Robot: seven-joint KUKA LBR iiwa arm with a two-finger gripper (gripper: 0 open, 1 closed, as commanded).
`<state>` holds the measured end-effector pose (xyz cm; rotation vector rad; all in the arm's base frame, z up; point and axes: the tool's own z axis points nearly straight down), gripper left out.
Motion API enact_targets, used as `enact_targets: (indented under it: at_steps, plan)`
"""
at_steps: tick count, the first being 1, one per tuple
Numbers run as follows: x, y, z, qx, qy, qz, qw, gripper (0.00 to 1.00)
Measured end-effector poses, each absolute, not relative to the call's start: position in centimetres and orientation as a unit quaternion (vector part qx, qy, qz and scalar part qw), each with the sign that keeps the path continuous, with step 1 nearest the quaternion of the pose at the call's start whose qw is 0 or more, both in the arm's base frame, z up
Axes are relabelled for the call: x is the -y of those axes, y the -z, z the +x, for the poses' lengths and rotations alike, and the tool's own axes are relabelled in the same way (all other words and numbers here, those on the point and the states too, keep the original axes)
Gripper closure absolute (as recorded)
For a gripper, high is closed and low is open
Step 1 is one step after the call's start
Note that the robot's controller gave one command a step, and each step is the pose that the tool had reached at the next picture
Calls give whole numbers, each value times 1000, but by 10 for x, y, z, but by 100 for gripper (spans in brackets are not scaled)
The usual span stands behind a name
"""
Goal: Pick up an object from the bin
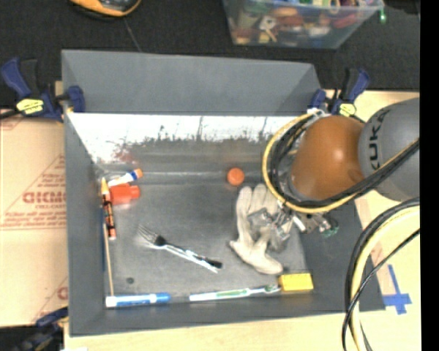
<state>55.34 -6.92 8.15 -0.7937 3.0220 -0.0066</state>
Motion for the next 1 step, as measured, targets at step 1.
enact_targets:
  at_steps: [1]
  plan:
    - [70, -106, 553, -967, 2, -253, 9, 100]
